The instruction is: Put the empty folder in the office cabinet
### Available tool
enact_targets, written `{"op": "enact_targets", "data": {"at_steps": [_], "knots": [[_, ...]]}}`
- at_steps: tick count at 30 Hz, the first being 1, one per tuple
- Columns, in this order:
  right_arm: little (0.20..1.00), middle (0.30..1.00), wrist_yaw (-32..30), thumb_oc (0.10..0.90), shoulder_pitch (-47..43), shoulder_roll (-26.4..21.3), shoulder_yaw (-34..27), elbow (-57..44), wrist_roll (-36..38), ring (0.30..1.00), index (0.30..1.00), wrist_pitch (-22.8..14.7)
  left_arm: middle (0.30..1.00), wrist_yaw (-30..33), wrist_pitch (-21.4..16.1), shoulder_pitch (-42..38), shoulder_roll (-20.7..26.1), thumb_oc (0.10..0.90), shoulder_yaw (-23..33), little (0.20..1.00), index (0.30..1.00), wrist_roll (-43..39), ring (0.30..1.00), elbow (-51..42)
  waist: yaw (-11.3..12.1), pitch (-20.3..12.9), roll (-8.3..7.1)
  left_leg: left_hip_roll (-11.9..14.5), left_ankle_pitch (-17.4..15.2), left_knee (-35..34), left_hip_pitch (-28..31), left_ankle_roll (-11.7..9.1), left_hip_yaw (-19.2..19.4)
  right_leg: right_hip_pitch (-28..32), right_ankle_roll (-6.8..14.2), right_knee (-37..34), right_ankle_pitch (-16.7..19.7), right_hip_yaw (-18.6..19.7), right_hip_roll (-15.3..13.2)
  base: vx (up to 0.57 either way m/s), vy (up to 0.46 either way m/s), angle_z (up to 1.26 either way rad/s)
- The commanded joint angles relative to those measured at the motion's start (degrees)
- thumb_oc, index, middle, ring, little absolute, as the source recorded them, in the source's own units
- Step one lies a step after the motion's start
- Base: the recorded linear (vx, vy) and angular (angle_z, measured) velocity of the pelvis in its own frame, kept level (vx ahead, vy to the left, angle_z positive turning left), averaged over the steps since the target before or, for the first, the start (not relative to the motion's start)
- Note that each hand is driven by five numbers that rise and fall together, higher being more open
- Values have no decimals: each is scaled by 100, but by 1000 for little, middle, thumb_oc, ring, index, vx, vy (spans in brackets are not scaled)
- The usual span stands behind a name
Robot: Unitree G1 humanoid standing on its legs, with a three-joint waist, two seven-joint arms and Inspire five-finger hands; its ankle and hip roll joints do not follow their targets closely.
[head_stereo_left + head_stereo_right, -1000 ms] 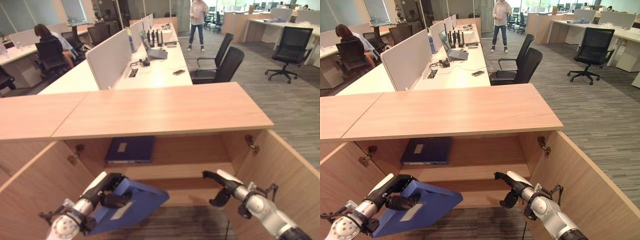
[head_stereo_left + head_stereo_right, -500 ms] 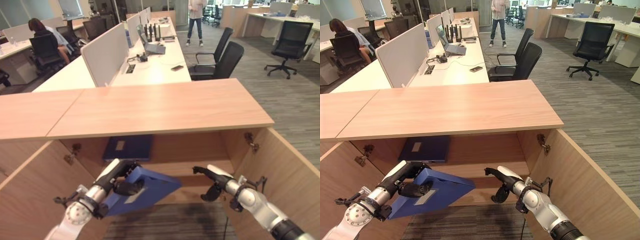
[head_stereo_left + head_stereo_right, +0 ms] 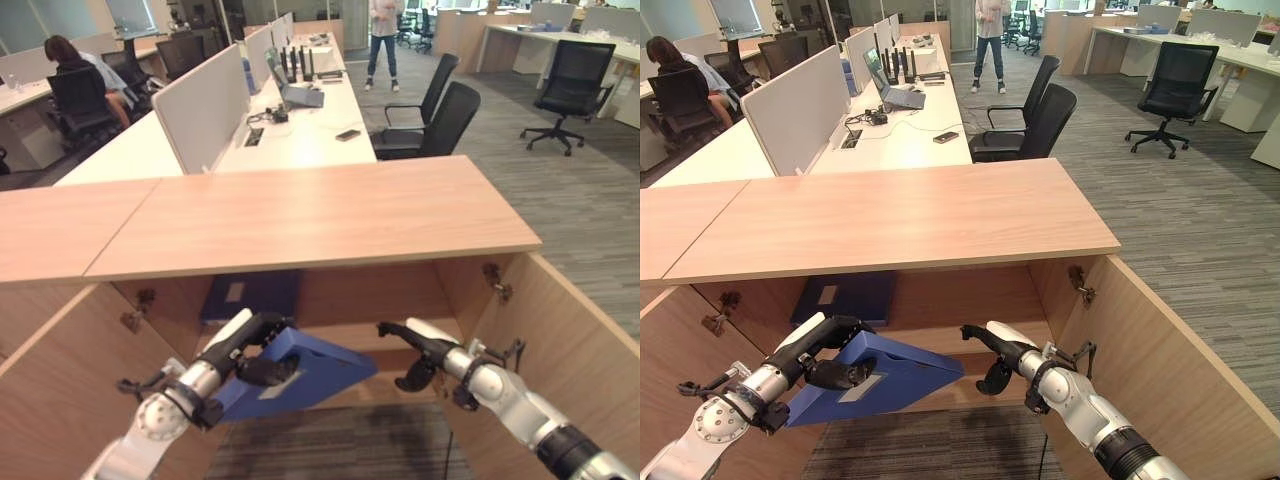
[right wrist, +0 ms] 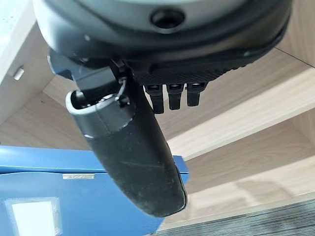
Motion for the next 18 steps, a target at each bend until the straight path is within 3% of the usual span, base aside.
{"op": "enact_targets", "data": {"at_steps": [1, 18], "knots": [[900, 900, -278, 800, -1049, 244, 191, -695, 279, 900, 900, -441, 300, 181, -772, -1299, 274, 400, -51, 300, 300, -520, 300, -449, -9, -100, -211, 170, -704, -10, 426, -85, -54, -84, -12, 42, -230, -138, -55, 0, 0, 0], [900, 900, -57, 800, -1314, 322, 482, -774, 635, 900, 900, -440, 300, 89, -818, -2418, -234, 400, -909, 300, 300, -974, 300, -517, -109, -126, -239, 152, -722, -10, 420, -84, -50, -110, -3, 42, -218, -106, -59, 0, 0, 0]]}}
